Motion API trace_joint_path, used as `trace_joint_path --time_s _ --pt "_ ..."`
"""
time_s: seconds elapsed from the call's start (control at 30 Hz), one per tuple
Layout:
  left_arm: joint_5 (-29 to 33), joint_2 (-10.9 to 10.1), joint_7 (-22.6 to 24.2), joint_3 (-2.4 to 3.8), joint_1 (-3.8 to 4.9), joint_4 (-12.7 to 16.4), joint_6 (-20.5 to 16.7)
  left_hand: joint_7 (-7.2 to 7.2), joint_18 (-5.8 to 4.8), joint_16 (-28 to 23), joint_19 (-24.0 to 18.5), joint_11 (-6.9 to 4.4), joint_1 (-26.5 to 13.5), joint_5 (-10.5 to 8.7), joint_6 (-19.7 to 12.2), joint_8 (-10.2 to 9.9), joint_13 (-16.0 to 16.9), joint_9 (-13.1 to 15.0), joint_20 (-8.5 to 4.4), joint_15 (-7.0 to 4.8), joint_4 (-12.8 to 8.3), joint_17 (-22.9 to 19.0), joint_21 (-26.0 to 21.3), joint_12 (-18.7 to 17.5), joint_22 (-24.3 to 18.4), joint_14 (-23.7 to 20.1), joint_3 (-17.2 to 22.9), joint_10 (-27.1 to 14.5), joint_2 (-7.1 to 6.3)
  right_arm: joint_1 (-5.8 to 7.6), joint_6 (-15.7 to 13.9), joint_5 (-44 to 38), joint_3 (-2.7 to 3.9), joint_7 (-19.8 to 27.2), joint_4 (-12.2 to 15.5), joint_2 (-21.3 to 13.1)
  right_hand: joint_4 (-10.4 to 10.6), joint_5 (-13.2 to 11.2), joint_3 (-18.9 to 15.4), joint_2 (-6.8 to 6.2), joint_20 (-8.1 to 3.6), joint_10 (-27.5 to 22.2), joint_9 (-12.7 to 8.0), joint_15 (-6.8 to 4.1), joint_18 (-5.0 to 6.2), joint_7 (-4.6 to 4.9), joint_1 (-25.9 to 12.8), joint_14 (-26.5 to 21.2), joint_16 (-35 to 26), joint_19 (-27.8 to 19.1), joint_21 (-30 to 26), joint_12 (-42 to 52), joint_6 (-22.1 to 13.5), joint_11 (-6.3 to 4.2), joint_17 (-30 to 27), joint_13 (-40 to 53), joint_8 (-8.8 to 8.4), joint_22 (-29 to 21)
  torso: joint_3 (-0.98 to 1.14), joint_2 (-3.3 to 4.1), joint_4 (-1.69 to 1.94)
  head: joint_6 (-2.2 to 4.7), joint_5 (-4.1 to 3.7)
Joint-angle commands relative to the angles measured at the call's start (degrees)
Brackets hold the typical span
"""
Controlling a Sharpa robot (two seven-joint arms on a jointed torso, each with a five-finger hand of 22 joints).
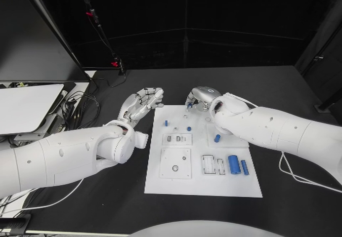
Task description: Assemble the parts on the task board
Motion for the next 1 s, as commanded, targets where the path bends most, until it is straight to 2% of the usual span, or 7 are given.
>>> trace_joint_path --time_s 0.03,0.4,0.63,1.0 --pt "-0.35 -0.04 16.21 0.05 0.07 0.01 0.72 8.29 0.98 -0.2 -0.3 0.0 0.18 0.2 0.21 0.11 -0.06 -0.06 -0.09 0.27 0.04 -0.04 0.19 -0.13 -0.05 -0.13 0.44 0.14 0.6 0.13 0.82 -0.21 0.05 0.31 -0.45 0.39 0.14 0.17 0.2 -0.65 0.46 2.36 0.06 0.4 -0.4 0.23 0.08 5.39 0.22 3.52 0.08 -0.36 0.03 -2.08 11.09 0.05 -0.27 12.0 0.02 0.03 0.04 -0.22 0.19" --pt "-0.35 -0.15 16.11 0.05 0.07 -0.03 0.63 8.29 0.98 -0.2 -0.3 0.0 0.18 0.2 0.21 0.11 -0.06 -0.06 -0.09 0.27 0.04 -0.04 0.19 -0.13 -0.05 -0.13 0.44 0.14 0.6 0.12 1.37 -0.18 0.05 -0.06 -1.41 1.11 0.29 0.16 0.27 -0.71 0.5 2.33 0.05 0.44 -0.39 0.27 0.04 5.4 0.23 3.51 0.07 -0.6 -0.02 -2.03 11.1 0.05 -0.43 11.98 -0.07 -0.06 -0.02 -0.49 0.26" --pt "-0.35 -0.28 16.03 0.05 0.07 0.05 0.53 8.3 0.96 -0.2 -0.35 0.01 0.23 0.29 0.15 0.08 -0.06 -0.07 -0.09 0.28 0.04 -0.04 0.2 -0.15 -0.07 -0.16 0.42 0.09 0.72 0.11 2.13 -0.16 0.05 -0.31 -1.69 1.57 0.42 0.16 0.29 -0.77 0.53 2.34 0.05 0.47 -0.37 0.29 -0.02 5.38 0.2 3.45 0.03 -0.77 -0.04 -2.0 11.0 0.06 -0.54 11.91 -0.09 -0.09 -0.03 -0.69 0.57" --pt "-0.35 -0.35 15.82 0.06 0.08 0.05 0.46 8.3 0.96 -0.2 -0.35 0.01 0.23 0.29 0.15 0.08 -0.06 -0.07 -0.09 0.28 0.04 -0.04 0.2 -0.15 -0.07 -0.16 0.42 0.09 0.72 0.09 3.62 -0.24 0.05 -1.43 -2.21 1.95 0.77 0.17 0.45 -0.96 0.63 2.25 0.01 0.57 -0.32 0.41 -0.08 5.33 0.15 3.32 -0.07 -1.33 -0.25 -1.89 10.79 0.06 -0.97 11.75 -0.08 -0.07 -0.05 -0.68 0.3"
